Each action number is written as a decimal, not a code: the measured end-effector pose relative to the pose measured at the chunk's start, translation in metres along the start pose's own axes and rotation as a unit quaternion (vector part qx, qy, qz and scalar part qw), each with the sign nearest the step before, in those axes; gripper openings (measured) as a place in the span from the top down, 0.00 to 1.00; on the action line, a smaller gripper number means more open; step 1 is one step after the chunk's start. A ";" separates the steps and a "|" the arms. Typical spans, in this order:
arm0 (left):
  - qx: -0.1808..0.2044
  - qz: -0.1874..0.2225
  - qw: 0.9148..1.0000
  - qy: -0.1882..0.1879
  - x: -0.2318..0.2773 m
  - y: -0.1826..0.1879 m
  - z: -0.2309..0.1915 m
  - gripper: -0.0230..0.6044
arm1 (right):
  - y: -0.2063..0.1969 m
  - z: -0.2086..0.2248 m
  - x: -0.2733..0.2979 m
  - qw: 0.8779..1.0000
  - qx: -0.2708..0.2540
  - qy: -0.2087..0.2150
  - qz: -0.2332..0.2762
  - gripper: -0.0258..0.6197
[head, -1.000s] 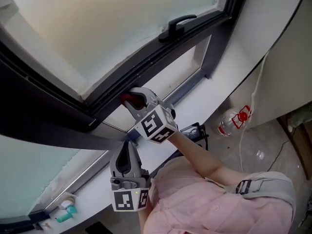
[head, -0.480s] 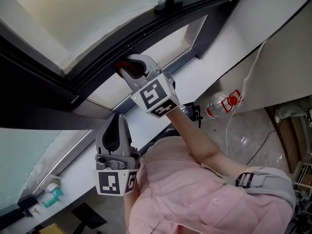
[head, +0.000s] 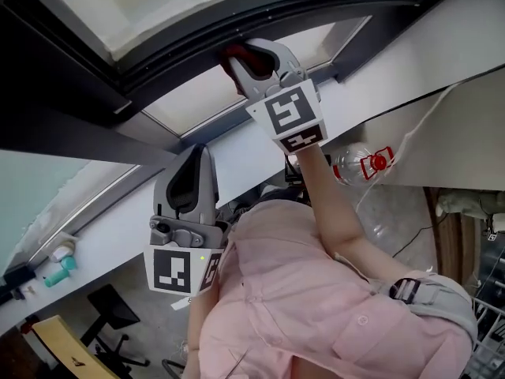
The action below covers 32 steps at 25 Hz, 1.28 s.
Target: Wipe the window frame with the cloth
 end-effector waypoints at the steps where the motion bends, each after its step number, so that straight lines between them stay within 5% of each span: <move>1: -0.001 -0.001 1.000 0.003 0.001 0.000 0.002 0.97 | -0.001 0.005 -0.002 1.000 -0.003 0.002 0.001 0.86; 32: -0.004 -0.009 1.000 0.019 0.060 -0.002 0.048 0.97 | -0.036 0.079 -0.015 1.000 0.019 0.013 0.002 0.86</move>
Point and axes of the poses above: the fingertips, and each gripper's own axes: x forward along the fingers, z to its right, y out of its top, the point moved 8 cm from there along -x, backward along the fingers, and after that the axes turned 9 degrees about -z, right-handed, at the moved point
